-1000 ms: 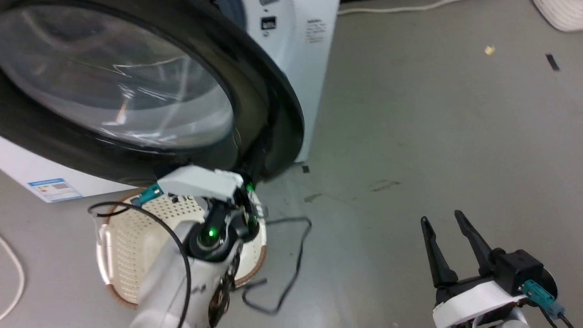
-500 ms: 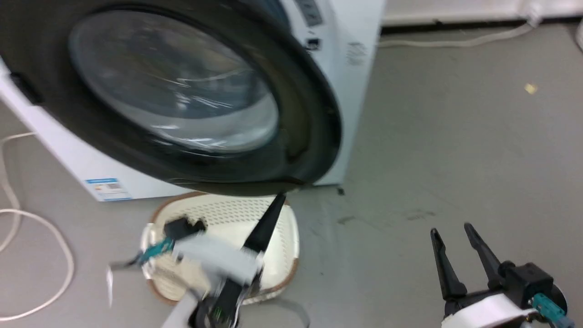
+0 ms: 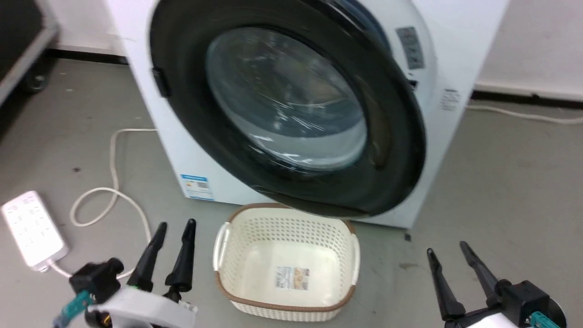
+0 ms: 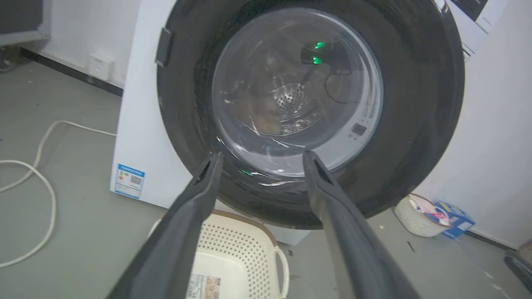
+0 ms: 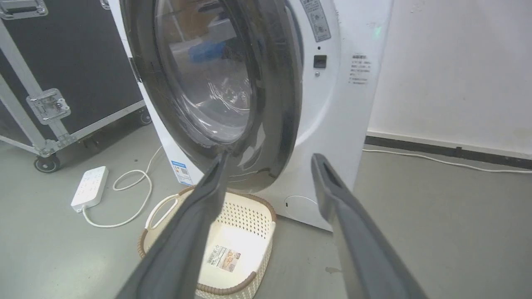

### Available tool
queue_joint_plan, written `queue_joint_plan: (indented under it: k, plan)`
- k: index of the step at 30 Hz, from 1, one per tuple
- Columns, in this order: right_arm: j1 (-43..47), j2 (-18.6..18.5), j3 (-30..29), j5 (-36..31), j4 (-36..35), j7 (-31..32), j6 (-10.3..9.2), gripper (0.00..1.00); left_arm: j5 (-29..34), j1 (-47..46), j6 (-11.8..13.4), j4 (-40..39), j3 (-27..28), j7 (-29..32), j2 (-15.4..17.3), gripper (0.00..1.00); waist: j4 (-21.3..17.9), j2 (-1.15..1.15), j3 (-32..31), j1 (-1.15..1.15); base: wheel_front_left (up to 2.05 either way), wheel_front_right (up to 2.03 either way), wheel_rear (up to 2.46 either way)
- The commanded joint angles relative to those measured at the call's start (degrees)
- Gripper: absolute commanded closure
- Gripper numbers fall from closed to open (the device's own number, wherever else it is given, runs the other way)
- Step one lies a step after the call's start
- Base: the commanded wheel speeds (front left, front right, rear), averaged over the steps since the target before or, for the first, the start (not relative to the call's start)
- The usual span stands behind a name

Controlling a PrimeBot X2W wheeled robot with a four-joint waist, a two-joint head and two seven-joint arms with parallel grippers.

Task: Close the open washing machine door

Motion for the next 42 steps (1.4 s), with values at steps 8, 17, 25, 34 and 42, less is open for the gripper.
queue_joint_plan:
  k: [8,17,25,34,42]
  plan:
    - [1.6,-0.7,1.2,-0.1,-0.6,-0.2,0.05,0.0,27.0,7.6,1.4,-9.4,8.8,-0.3,-7.0,0.0,3.4,0.0,-1.7,0.01,0.0,0.0,0.0]
    - [-2.5,-3.5,6.7,-0.1,-1.6,-0.2,0.05,1.0,39.4,9.0,2.6,-10.9,8.5,-0.3,-10.0,0.0,6.5,0.0,2.1,0.01,0.0,0.0,0.0]
    - [-15.2,-11.2,11.3,3.1,-0.4,4.1,0.05,1.0,40.4,5.6,1.8,-10.5,7.1,-0.3,-11.8,0.0,9.0,0.0,8.5,0.01,0.0,0.0,0.0]
    - [-29.9,-22.5,13.5,10.6,5.0,9.5,0.05,1.0,40.0,1.7,2.3,-10.8,5.2,-0.3,-13.4,0.0,12.5,0.0,14.5,0.01,0.0,0.0,0.0]
    - [-40.8,-26.9,10.1,16.7,13.9,12.1,0.05,1.0,39.3,0.4,2.9,-11.1,4.8,-0.3,-13.8,0.0,14.4,0.0,17.2,0.01,0.0,0.0,0.0]
